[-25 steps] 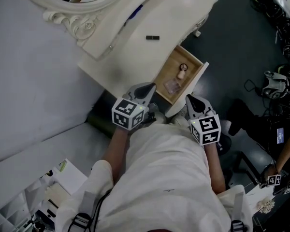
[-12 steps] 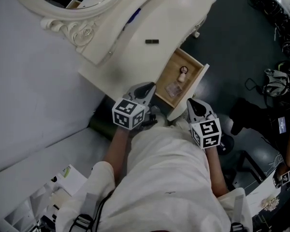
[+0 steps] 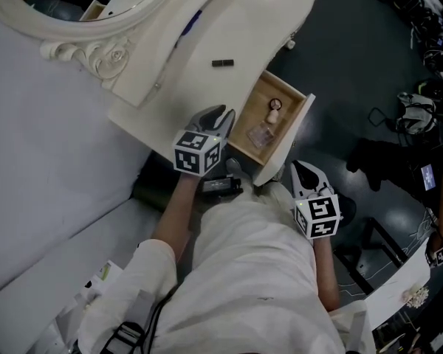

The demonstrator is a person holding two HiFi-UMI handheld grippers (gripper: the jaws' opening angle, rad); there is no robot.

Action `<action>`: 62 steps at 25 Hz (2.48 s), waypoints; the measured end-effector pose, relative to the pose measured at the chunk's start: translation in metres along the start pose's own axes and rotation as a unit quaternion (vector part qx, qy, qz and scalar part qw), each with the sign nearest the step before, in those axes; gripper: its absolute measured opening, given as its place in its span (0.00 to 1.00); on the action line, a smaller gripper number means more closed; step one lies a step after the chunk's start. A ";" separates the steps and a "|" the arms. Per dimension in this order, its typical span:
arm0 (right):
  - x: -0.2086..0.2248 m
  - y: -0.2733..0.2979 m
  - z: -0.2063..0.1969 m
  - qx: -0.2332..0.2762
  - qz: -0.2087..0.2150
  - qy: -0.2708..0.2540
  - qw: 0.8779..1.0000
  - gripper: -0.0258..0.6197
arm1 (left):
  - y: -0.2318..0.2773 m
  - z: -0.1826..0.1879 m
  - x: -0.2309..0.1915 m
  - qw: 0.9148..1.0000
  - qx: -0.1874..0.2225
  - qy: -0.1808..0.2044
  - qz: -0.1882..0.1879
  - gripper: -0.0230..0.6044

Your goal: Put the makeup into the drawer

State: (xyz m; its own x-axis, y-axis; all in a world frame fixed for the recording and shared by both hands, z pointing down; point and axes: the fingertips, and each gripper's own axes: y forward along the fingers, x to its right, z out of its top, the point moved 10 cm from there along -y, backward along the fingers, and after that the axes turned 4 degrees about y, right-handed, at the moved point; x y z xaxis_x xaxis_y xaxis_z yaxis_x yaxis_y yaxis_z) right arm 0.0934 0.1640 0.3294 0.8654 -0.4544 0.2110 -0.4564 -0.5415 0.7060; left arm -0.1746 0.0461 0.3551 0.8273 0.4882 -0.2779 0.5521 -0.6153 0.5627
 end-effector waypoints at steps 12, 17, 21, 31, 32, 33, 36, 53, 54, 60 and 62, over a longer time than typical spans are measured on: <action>-0.009 0.017 -0.006 -0.044 -0.013 0.027 0.999 0.06 | 0.080 0.015 -0.057 0.994 -0.034 -0.011 0.107 0.51; -0.007 0.021 -0.015 -0.062 -0.017 0.045 0.997 0.06 | 0.110 0.020 -0.073 0.987 -0.041 -0.023 0.156 0.61; -0.005 0.022 -0.025 -0.076 -0.022 0.053 0.995 0.06 | 0.131 0.021 -0.086 0.978 -0.055 -0.028 0.199 0.67; -0.005 0.021 -0.030 -0.084 -0.031 0.070 0.994 0.06 | 0.176 0.015 -0.111 0.963 -0.099 -0.040 0.249 0.69; -0.005 0.021 -0.031 -0.085 -0.033 0.072 0.993 0.06 | 0.179 0.014 -0.114 0.962 -0.102 -0.044 0.250 0.69; -0.006 0.021 -0.032 -0.085 -0.035 0.075 0.993 0.06 | 0.181 0.013 -0.116 0.961 -0.104 -0.047 0.250 0.69; -0.005 0.017 -0.036 -0.087 -0.041 0.080 0.992 0.06 | 0.187 0.009 -0.119 0.960 -0.109 -0.059 0.250 0.69; -0.002 0.007 -0.043 -0.078 -0.052 0.089 0.992 0.06 | 0.188 0.001 -0.114 0.957 -0.119 -0.054 0.259 0.55; -0.002 0.007 -0.043 -0.077 -0.051 0.088 0.992 0.06 | 0.187 0.001 -0.114 0.957 -0.119 -0.054 0.258 0.55; -0.001 0.010 -0.038 -0.067 -0.038 0.077 0.994 0.06 | 0.171 -0.002 -0.105 0.958 -0.123 -0.050 0.254 0.55; -0.001 0.014 -0.035 -0.063 -0.032 0.069 0.995 0.06 | 0.161 0.003 -0.100 0.961 -0.110 -0.039 0.252 0.55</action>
State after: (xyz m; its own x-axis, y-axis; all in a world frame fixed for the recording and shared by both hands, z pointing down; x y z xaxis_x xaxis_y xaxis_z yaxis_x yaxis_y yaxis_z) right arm 0.0937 0.1815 0.3626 0.9163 -0.3149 0.2475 -0.3770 -0.4698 0.7982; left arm -0.1685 -0.1038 0.4712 0.9938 0.1093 0.0202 0.0513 -0.6120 0.7892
